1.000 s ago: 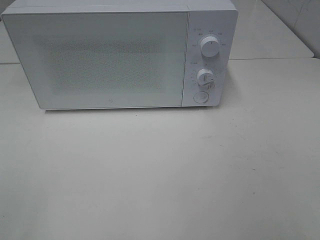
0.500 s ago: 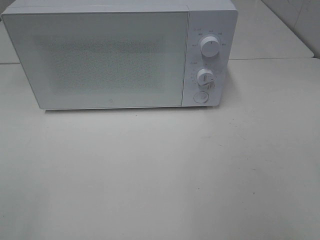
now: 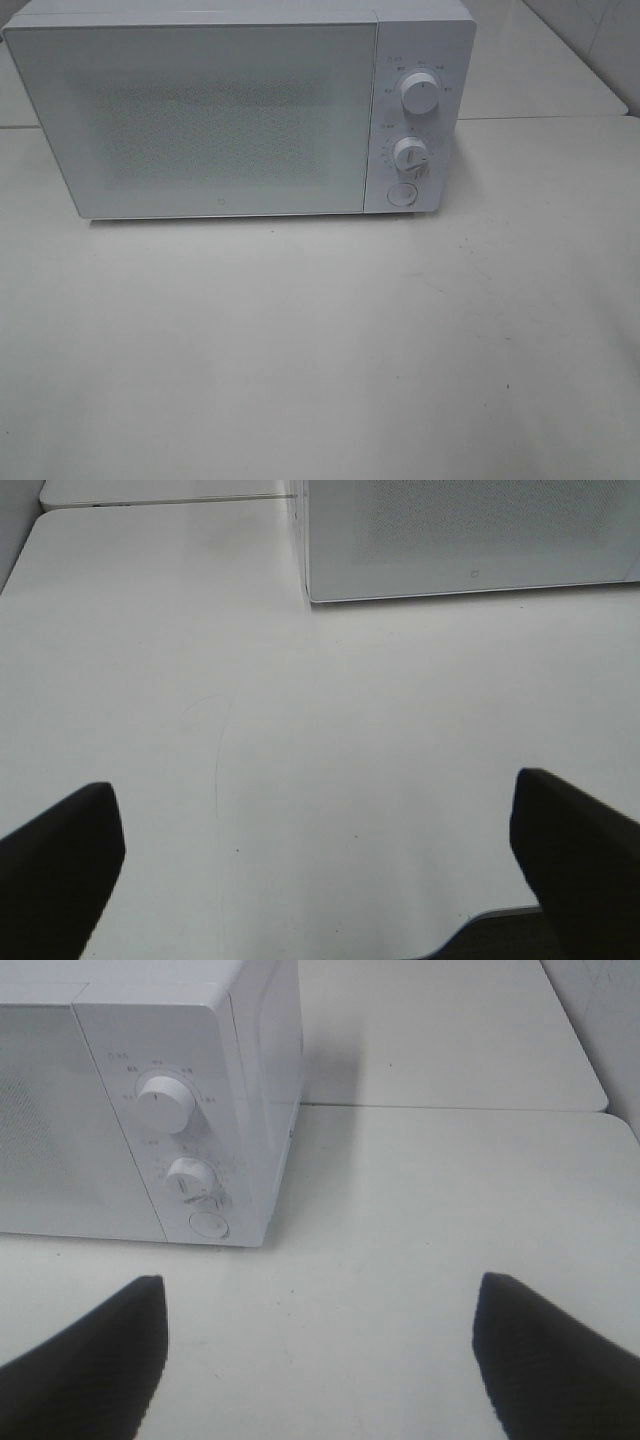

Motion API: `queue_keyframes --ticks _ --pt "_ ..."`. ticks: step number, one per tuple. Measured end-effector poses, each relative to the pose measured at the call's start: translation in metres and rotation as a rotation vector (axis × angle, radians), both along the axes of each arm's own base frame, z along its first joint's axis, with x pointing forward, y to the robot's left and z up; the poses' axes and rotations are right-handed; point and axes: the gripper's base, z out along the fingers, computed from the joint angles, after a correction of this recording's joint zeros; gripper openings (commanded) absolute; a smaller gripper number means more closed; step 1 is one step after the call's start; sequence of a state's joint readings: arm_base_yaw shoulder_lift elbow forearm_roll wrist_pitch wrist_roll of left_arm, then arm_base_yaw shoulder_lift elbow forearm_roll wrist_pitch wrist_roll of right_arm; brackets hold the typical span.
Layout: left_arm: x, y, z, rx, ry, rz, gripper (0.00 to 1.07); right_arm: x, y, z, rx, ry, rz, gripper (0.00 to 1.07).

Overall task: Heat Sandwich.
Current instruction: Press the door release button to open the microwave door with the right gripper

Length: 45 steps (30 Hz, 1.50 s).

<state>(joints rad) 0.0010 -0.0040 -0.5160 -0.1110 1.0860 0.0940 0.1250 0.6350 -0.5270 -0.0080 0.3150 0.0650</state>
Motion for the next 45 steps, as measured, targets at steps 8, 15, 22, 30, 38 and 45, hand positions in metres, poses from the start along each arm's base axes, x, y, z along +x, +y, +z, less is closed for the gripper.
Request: queue_keyframes --ticks 8,15,22,30,38,45 --pt "0.000 0.000 0.000 0.000 0.000 0.000 0.98 0.039 0.005 -0.010 0.046 -0.016 -0.015 0.76" --pt "0.000 0.000 0.000 0.000 0.000 0.000 0.98 0.067 0.009 -0.022 0.039 -0.048 -0.011 0.76" --pt "0.000 0.000 0.000 0.000 0.000 0.000 0.98 0.081 0.011 -0.044 0.025 -0.140 0.004 0.76" --pt "0.000 0.000 0.000 0.000 0.000 0.000 0.98 0.090 0.013 -0.083 0.001 -0.202 -0.036 0.76" --pt "0.000 0.000 0.000 0.000 0.000 0.000 0.98 0.098 0.043 -0.104 -0.035 -0.228 0.001 0.76" --pt "0.000 0.000 0.000 0.000 0.000 0.000 0.98 0.097 0.069 -0.125 -0.024 -0.202 -0.010 0.76"
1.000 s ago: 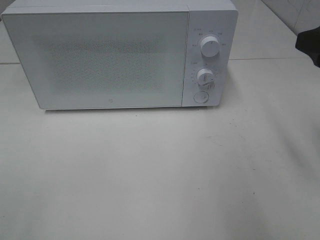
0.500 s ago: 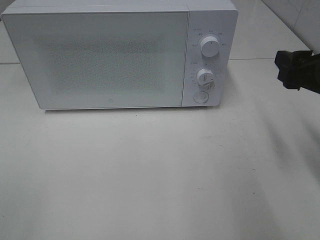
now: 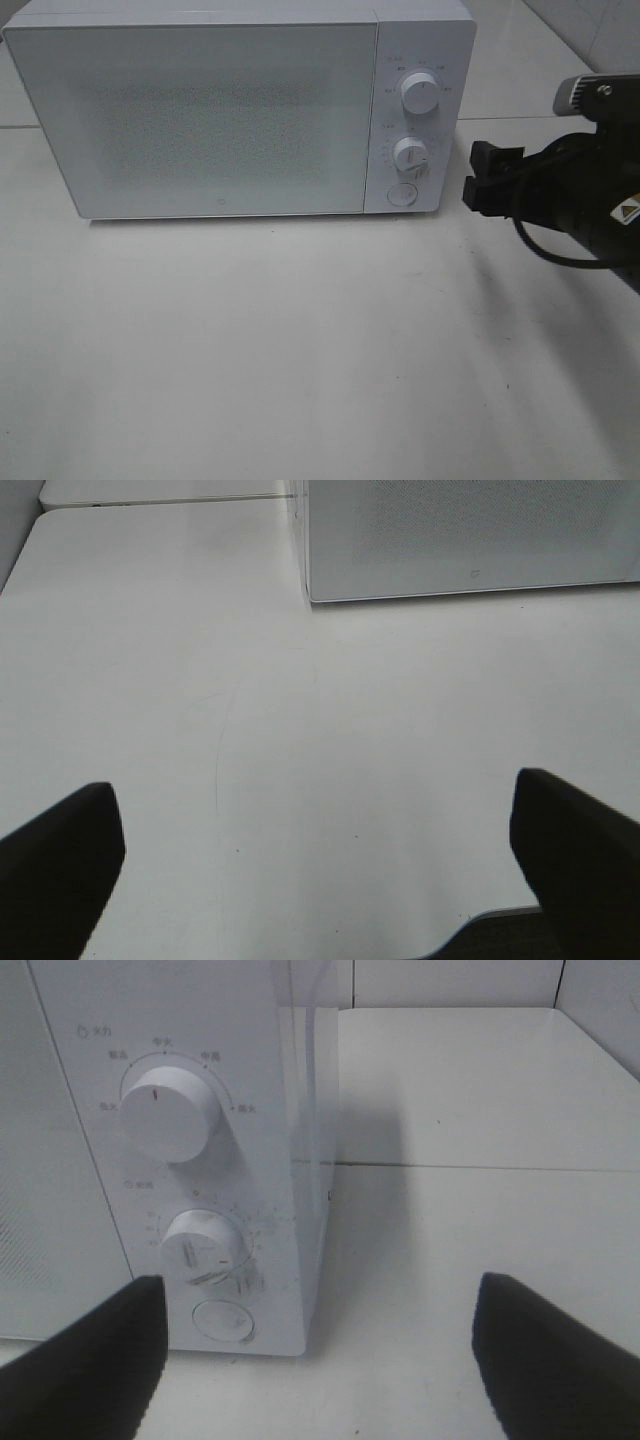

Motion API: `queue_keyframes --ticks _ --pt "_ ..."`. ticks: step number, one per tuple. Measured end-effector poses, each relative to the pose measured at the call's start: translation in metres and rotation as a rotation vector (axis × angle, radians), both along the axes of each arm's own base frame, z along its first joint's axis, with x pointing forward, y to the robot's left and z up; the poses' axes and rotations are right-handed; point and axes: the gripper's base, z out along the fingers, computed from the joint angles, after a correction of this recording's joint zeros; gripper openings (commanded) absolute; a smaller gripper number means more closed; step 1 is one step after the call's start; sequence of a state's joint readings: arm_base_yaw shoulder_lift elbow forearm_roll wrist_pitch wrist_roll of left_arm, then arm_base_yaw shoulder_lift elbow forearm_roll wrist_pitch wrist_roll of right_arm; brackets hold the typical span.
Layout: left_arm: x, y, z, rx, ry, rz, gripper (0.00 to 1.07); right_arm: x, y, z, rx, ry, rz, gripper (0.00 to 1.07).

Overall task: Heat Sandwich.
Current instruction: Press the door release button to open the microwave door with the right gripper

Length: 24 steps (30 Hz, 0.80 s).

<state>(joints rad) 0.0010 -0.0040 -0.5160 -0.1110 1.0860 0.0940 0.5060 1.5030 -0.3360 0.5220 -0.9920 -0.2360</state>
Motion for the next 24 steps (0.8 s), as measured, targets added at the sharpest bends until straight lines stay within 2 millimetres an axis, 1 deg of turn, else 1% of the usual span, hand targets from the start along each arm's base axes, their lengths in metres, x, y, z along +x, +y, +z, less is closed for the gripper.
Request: queue_keyframes --ticks 2,3,4,7,8,9,11,12,17,24 --pt "0.000 0.000 0.000 0.000 0.000 0.000 0.98 -0.002 0.008 -0.005 0.000 0.006 0.005 0.76" --pt "0.000 0.000 0.000 0.000 0.000 0.000 0.98 -0.003 0.014 -0.011 -0.003 0.017 0.007 0.76" --pt "0.000 0.000 0.000 0.000 0.000 0.000 0.98 -0.003 0.014 -0.011 -0.003 0.017 0.007 0.76" --pt "0.000 0.000 0.000 0.000 0.000 0.000 0.98 -0.005 0.023 -0.020 -0.007 0.043 0.009 0.76" --pt "0.000 0.000 0.000 0.000 0.000 0.000 0.98 -0.005 0.030 -0.023 -0.018 0.056 0.012 0.76" --pt "0.000 0.000 0.000 0.000 0.000 0.000 0.98 -0.005 0.030 -0.023 -0.018 0.056 0.012 0.76" --pt "0.000 0.000 0.000 0.000 0.000 0.000 0.98 -0.005 0.037 -0.026 -0.034 0.066 0.012 0.76" --pt "0.000 0.000 0.000 0.000 0.000 0.000 0.98 -0.005 0.043 -0.028 -0.057 0.071 0.010 0.76" --pt "0.000 0.000 0.000 0.000 0.000 0.000 0.98 -0.003 0.053 -0.033 -0.083 0.086 -0.014 0.76" --pt "0.000 0.000 0.000 0.000 0.000 0.000 0.98 -0.002 0.056 -0.032 -0.075 0.086 -0.025 0.76"
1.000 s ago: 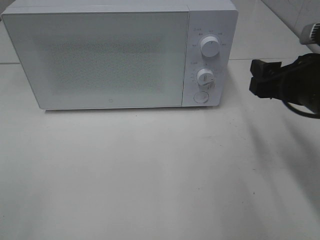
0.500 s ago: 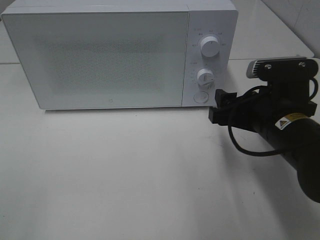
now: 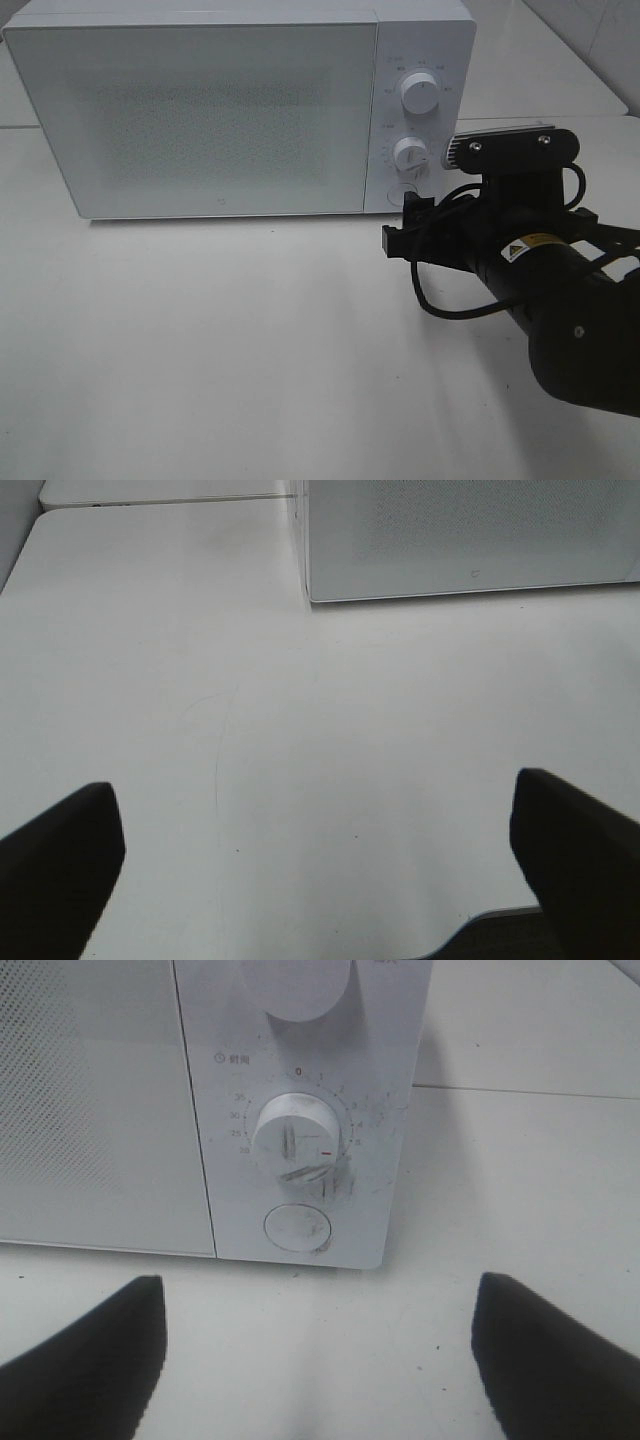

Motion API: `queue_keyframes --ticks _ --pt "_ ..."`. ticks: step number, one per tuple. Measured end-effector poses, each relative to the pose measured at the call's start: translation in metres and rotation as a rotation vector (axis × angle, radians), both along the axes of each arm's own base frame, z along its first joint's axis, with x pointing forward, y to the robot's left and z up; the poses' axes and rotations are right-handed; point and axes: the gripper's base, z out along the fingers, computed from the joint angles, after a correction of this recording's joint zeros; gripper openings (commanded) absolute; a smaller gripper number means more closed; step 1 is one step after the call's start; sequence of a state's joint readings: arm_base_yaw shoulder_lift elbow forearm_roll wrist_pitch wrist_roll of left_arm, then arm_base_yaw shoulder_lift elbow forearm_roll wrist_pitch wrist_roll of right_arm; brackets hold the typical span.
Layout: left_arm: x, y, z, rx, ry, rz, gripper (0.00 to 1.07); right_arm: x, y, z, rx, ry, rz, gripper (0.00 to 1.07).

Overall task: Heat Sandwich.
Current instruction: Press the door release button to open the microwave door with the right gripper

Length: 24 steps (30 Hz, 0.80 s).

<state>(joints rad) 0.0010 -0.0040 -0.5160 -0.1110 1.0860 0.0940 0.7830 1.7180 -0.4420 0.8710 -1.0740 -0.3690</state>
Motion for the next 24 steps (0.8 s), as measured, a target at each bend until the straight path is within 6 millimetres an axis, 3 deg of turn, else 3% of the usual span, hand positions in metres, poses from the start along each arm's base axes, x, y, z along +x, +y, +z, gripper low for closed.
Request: queue_keyframes --ticks 9,24 --pt "0.0000 0.0000 0.0000 0.000 0.000 0.000 0.98 0.0000 -0.0001 0.0000 0.136 0.007 -0.047 0.76" --pt "0.0000 0.0000 0.0000 0.000 0.000 0.000 0.98 0.0000 -0.0001 0.0000 1.033 0.052 -0.355 0.74"
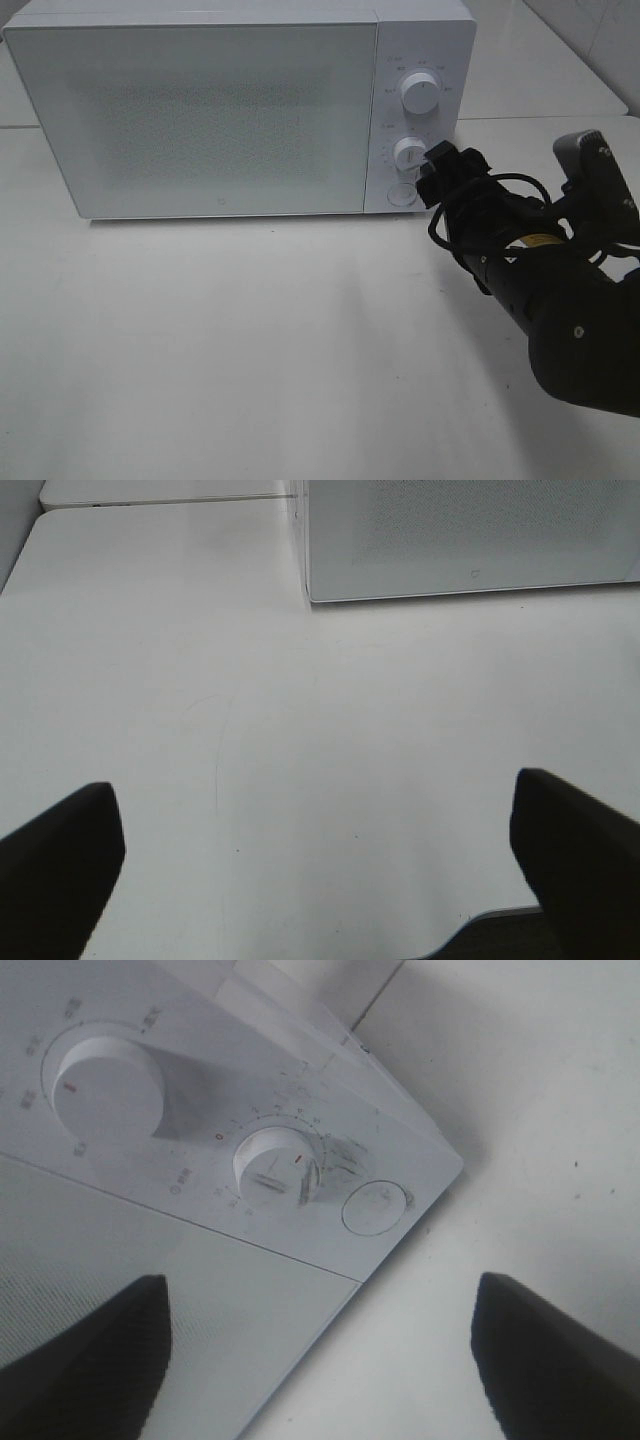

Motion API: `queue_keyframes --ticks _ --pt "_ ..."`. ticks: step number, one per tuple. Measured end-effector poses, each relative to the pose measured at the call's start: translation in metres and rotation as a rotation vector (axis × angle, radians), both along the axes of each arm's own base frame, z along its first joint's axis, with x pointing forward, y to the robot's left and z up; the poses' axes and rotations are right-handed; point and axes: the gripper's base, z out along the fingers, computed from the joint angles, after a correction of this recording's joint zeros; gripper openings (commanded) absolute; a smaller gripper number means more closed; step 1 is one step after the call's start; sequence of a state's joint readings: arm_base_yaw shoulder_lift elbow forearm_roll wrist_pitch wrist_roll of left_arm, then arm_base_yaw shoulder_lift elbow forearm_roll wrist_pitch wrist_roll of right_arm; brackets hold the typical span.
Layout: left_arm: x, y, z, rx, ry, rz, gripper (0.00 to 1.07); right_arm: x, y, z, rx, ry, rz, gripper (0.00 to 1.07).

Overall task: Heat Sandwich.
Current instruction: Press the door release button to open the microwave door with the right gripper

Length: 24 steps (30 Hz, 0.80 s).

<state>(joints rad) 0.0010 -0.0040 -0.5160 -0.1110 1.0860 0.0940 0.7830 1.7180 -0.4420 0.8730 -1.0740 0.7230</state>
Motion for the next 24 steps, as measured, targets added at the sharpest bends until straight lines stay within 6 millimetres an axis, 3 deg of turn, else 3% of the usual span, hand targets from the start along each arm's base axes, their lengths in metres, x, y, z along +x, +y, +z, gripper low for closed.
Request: queue_keyframes --ticks 3,8,11,12,13,16,24 --pt "0.0000 0.0000 0.0000 0.000 0.000 0.000 0.98 0.0000 0.0000 0.0000 0.091 0.004 -0.031 0.72" --pt "0.0000 0.0000 0.0000 0.000 0.000 0.000 0.98 0.0000 0.0000 -0.0001 0.279 0.015 -0.095 0.58" --pt "0.0000 0.0000 0.0000 0.000 0.000 0.000 0.98 -0.0009 0.0004 -0.0024 0.382 0.047 -0.132 0.37" --pt "0.0000 0.0000 0.0000 0.000 0.000 0.000 0.98 -0.0009 0.0004 -0.0024 0.382 0.047 -0.132 0.37" --pt "0.0000 0.0000 0.0000 0.000 0.000 0.000 0.98 -0.0015 0.0008 -0.0040 0.426 0.070 -0.148 0.21" --pt "0.0000 0.0000 0.0000 0.000 0.000 0.000 0.98 -0.0024 0.0013 -0.0060 0.482 0.097 -0.169 0.02" --pt "0.0000 0.0000 0.0000 0.000 0.000 0.000 0.98 -0.0024 0.0011 -0.0066 0.493 0.099 -0.177 0.00"
